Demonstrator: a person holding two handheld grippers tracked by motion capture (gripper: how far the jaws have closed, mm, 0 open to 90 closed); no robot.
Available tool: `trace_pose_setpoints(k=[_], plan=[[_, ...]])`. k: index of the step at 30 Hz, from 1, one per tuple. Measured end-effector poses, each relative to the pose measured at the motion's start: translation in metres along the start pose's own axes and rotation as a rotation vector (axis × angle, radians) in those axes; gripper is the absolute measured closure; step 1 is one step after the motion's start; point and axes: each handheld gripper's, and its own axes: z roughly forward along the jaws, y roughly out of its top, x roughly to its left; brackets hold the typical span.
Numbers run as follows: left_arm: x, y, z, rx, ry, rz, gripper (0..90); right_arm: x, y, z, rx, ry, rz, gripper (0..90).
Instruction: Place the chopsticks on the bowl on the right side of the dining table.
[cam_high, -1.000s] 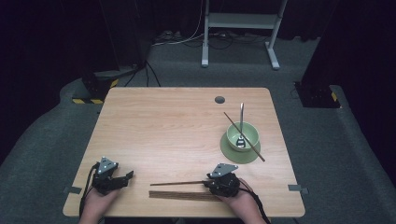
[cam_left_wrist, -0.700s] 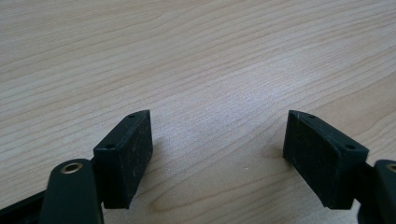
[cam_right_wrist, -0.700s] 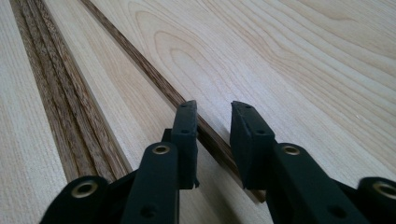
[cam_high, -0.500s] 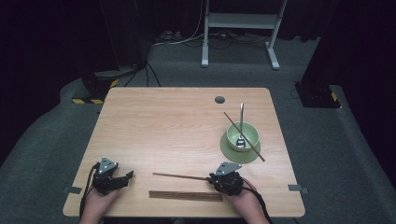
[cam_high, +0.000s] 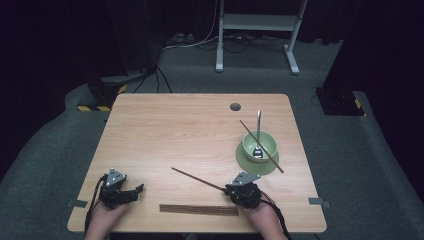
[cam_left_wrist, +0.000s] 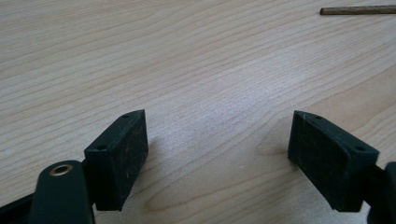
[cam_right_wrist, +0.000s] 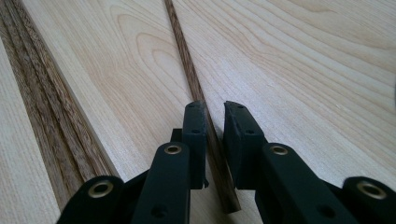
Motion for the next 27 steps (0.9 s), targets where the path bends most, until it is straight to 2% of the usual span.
trace_pose_setpoints(k=[6, 15, 21, 27], plan=[[-0.001, -0.0003, -0.0005, 0.001, -0.006, 0.012, 20.0, 0.0021, -0.0021, 0.0007, -0.019, 0.003, -0.011, 75.1], [-0.002, -0.0007, -0.0009, 0.001, -0.009, 0.014, 20.5, 0.0016, -0.0055, 0.0018, -0.049, 0.027, -0.044, 75.2], [-0.0022, -0.0008, -0.001, -0.002, -0.011, 0.016, 21.1, 0.0032, -0.0045, 0.0031, -0.05, 0.02, -0.061, 81.8], [-0.0024, -0.0009, -0.0012, -0.002, -0.013, 0.018, 21.2, 0.0059, -0.0024, 0.0036, -0.038, 0.016, -0.07, 83.7]])
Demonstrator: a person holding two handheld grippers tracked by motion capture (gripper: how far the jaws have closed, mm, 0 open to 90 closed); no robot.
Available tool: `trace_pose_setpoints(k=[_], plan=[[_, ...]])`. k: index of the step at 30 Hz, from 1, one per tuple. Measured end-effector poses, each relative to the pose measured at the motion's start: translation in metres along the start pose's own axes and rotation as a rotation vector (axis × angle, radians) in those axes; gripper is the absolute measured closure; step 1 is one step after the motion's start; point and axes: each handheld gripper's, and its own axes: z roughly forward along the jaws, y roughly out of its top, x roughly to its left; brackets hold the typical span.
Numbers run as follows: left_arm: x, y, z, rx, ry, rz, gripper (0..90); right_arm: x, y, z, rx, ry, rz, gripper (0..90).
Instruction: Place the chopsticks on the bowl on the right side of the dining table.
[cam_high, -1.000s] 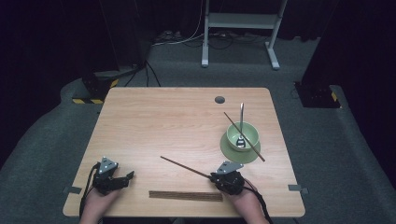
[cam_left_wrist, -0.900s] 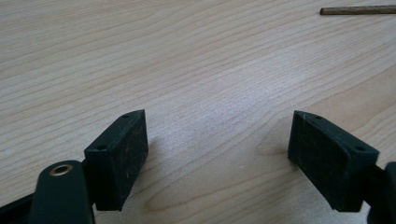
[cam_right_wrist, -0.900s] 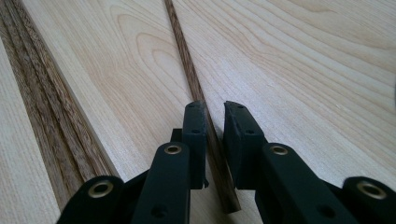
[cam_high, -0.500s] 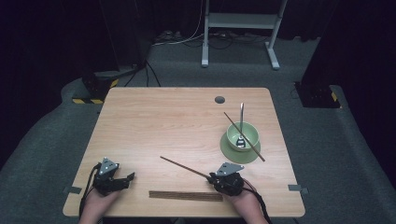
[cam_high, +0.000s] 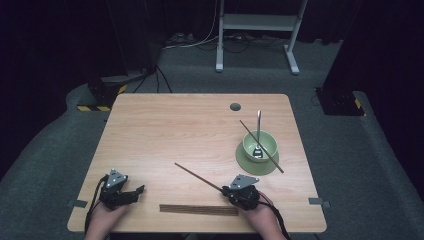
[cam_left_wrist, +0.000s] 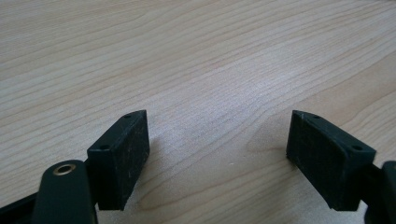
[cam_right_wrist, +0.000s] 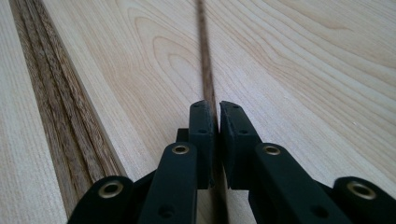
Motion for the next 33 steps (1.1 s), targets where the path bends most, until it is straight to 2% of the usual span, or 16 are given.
trace_pose_setpoints(k=[3, 10, 21, 30, 33], plan=[[0.0, 0.0, 0.0, -0.001, 0.001, 0.003, 21.3, 0.003, 0.003, -0.001, 0.02, -0.025, -0.036, 84.2], [0.0, 0.0, 0.0, -0.001, -0.002, 0.004, 21.4, -0.001, 0.005, -0.01, -0.014, -0.028, -0.005, 84.3], [0.0, 0.0, 0.0, -0.001, -0.005, 0.005, 21.4, -0.011, 0.005, -0.032, -0.081, -0.107, 0.011, 84.4], [0.0, 0.0, 0.0, -0.001, -0.004, 0.007, 21.5, -0.027, -0.001, -0.054, -0.141, -0.186, 0.068, 84.4], [0.0, 0.0, 0.0, -0.002, -0.007, 0.006, 21.4, -0.031, -0.004, -0.059, -0.16, -0.195, 0.089, 84.4]])
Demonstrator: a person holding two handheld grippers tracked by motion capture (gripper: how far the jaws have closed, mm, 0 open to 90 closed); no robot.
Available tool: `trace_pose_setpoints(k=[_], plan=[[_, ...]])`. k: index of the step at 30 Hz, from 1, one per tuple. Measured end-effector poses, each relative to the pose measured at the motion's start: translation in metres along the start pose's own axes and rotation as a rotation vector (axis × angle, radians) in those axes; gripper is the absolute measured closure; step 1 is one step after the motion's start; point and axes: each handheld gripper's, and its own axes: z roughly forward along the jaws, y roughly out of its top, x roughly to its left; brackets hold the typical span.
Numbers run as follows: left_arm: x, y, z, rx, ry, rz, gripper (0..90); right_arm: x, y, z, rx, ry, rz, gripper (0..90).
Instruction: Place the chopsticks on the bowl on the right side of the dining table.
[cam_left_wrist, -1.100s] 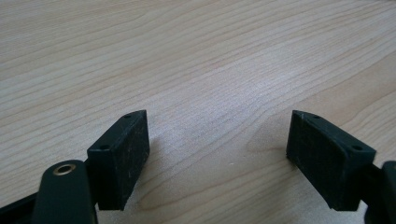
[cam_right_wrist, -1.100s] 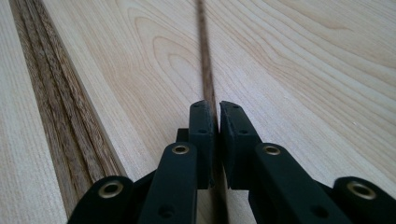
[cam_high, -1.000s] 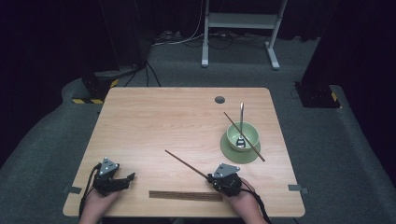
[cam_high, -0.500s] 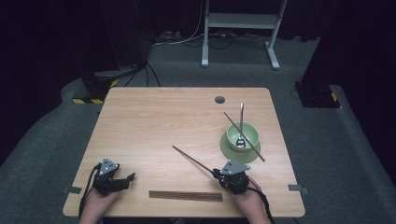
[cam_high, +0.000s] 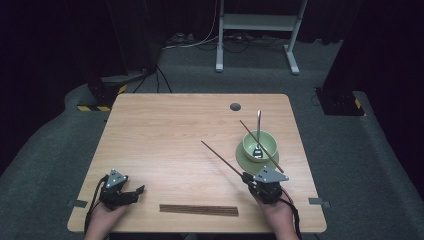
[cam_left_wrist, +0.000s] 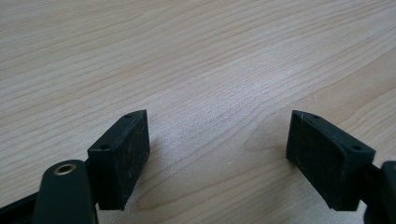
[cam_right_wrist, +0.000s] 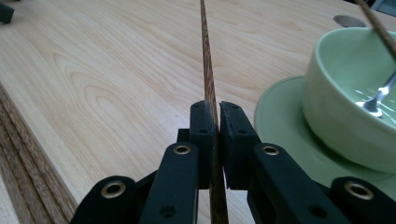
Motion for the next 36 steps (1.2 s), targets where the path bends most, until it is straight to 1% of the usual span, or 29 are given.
trace_pose_setpoints(k=[3, 6, 8, 10, 13, 17, 18, 20, 22, 24, 25, 27, 30, 34, 36], plan=[[0.0, 0.0, 0.0, 0.0, 0.0, 0.001, 21.5, -0.004, 0.0, -0.004, -0.005, -0.018, 0.008, 84.4], [0.0, 0.0, 0.0, 0.001, -0.002, 0.0, 21.5, -0.008, 0.0, -0.009, -0.028, -0.037, 0.025, 84.4], [0.0, 0.0, 0.0, 0.001, -0.001, 0.001, 21.5, -0.01, 0.001, -0.01, -0.034, -0.045, 0.031, 84.4], [-0.001, 0.0, 0.0, 0.001, -0.001, 0.003, 21.6, -0.014, 0.003, -0.012, -0.041, -0.051, 0.052, 84.4], [-0.001, 0.0, 0.0, 0.001, -0.001, 0.002, 21.5, -0.017, 0.006, -0.014, -0.05, -0.067, 0.062, 84.4], [-0.001, -0.001, -0.001, 0.001, 0.001, 0.0, 21.5, -0.023, 0.014, -0.014, -0.063, -0.086, 0.065, 84.4], [-0.001, -0.001, -0.001, 0.001, 0.0, 0.0, 21.5, -0.025, 0.018, -0.014, -0.066, -0.092, 0.069, 84.4], [0.0, 0.0, 0.0, 0.001, -0.002, 0.0, 21.5, -0.03, 0.027, -0.012, -0.066, -0.111, 0.06, 84.4], [0.0, 0.0, 0.0, 0.001, -0.002, -0.001, 21.5, -0.035, 0.034, -0.011, -0.077, -0.122, 0.072, 84.4], [-0.001, 0.0, 0.0, 0.001, 0.001, 0.0, 21.5, -0.038, 0.039, -0.01, -0.082, -0.135, 0.083, 84.4], [-0.001, 0.0, -0.001, 0.001, 0.002, 0.001, 21.5, -0.039, 0.039, -0.01, -0.083, -0.147, 0.085, 84.4], [-0.001, 0.0, -0.001, 0.001, 0.001, 0.001, 21.7, -0.039, 0.035, -0.01, -0.094, -0.155, 0.091, 84.4], [-0.002, -0.001, -0.001, -0.002, 0.005, 0.006, 21.9, -0.039, 0.027, -0.007, -0.05, -0.161, 0.093, 84.4], [-0.001, -0.001, -0.001, 0.0, -0.002, 0.0, 22.0, -0.042, 0.016, -0.01, -0.03, -0.179, 0.11, 84.4], [-0.002, -0.001, -0.001, -0.002, 0.001, 0.008, 22.0, -0.045, 0.013, -0.013, -0.025, -0.194, 0.119, 84.4]])
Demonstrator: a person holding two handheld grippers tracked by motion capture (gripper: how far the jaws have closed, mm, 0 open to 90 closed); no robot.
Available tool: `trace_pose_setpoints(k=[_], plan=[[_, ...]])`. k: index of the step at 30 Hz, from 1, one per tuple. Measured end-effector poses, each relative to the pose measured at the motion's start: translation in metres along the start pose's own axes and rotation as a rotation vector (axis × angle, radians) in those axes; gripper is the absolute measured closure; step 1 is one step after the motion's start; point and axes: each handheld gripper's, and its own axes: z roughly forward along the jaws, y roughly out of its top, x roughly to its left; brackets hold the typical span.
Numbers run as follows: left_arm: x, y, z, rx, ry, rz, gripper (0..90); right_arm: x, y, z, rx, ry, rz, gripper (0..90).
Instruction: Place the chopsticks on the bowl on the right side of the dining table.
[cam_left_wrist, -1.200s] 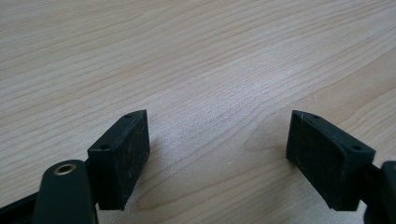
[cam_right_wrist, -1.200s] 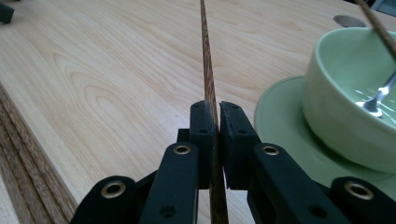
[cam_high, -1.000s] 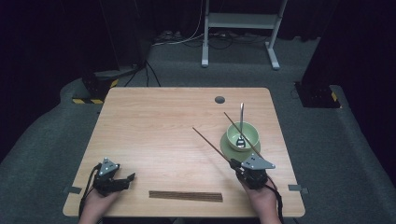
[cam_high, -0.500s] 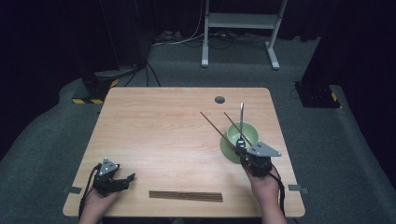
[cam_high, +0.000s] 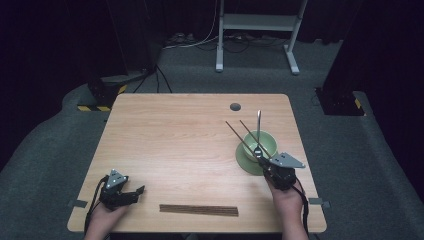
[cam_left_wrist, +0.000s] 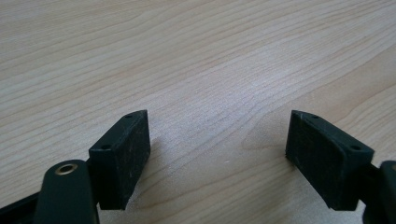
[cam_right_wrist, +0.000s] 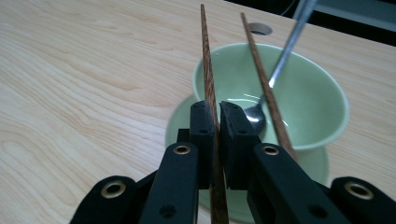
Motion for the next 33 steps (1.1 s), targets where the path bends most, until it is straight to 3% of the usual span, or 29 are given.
trace_pose_setpoints(k=[9, 33], plan=[[0.0, 0.0, 0.0, 0.001, -0.01, 0.005, 22.0, -0.007, -0.003, -0.004, 0.007, -0.049, 0.015, 84.4], [-0.001, 0.0, -0.001, -0.002, 0.0, 0.013, 22.0, -0.019, -0.009, -0.006, 0.019, -0.059, 0.03, 83.8]])
